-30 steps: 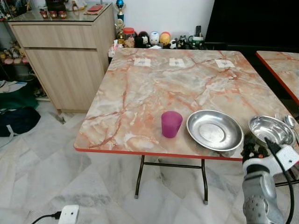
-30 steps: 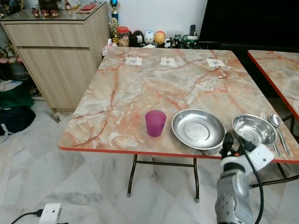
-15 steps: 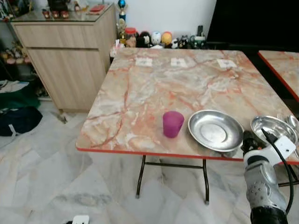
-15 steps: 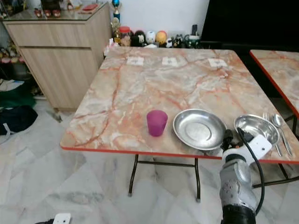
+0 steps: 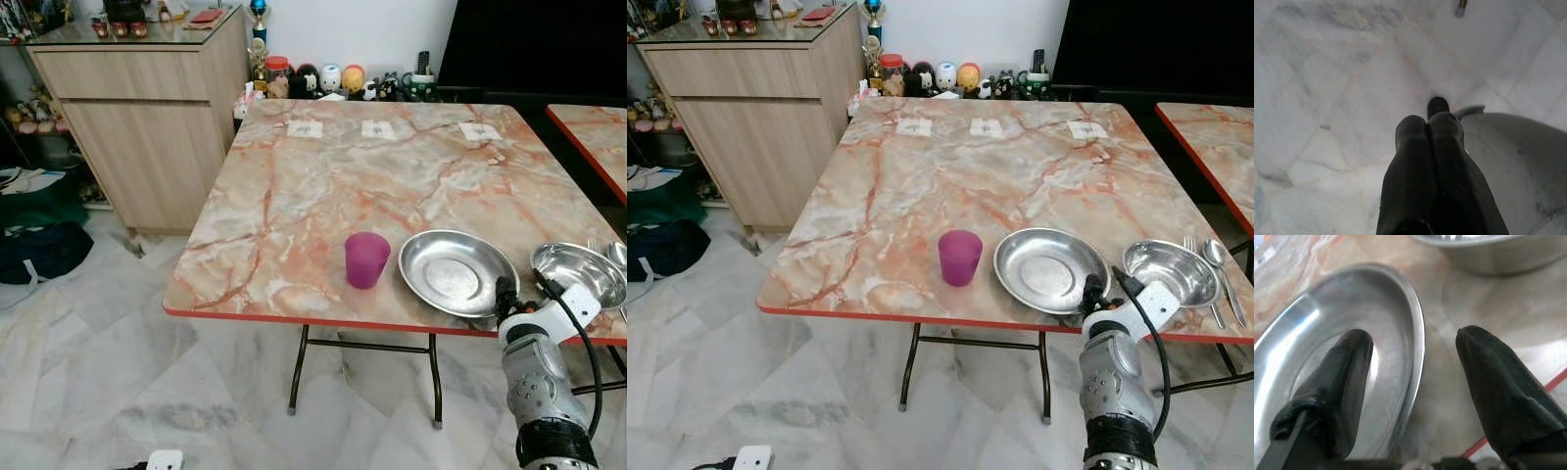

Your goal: Setting the table

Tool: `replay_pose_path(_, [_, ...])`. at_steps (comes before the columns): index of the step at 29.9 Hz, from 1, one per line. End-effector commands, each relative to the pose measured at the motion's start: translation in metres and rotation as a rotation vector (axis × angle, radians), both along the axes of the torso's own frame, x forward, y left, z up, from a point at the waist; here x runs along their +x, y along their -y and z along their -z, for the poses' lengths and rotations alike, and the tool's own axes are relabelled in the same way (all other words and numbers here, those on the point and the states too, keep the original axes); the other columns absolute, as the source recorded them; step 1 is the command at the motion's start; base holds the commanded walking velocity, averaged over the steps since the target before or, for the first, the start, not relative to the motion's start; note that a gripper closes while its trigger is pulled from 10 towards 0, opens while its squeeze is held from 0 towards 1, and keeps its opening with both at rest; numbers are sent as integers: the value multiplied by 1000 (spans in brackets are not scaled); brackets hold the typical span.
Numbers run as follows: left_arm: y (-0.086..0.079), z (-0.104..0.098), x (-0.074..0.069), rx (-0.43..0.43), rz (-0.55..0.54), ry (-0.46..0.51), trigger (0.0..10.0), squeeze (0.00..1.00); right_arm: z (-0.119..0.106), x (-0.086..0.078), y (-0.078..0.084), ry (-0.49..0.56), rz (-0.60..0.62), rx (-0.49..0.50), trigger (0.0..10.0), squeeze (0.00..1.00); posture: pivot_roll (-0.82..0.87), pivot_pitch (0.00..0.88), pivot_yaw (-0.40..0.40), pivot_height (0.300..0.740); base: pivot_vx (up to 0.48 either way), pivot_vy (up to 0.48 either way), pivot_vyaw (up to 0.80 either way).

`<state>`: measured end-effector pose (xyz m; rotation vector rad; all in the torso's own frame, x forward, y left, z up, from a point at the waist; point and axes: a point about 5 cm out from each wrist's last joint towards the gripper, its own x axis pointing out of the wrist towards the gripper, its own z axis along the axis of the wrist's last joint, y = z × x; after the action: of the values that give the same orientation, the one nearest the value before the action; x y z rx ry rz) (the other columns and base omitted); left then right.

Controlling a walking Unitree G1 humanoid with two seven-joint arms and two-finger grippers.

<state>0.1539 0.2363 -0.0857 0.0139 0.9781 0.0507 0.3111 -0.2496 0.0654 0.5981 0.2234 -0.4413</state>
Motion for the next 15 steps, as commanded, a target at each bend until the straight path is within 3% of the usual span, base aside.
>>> replay_pose_path(1, [-1, 0, 1, 7, 10, -7, 10000, 0, -4, 4, 4, -3, -4, -21, 10000, 0, 87, 0, -12, 740, 0, 0, 0])
replay_pose_path(15, [1, -5, 13, 13, 24, 6, 10000, 0, 3, 12, 0, -57, -22, -18, 10000, 0, 92, 0, -7, 740, 0, 0, 0])
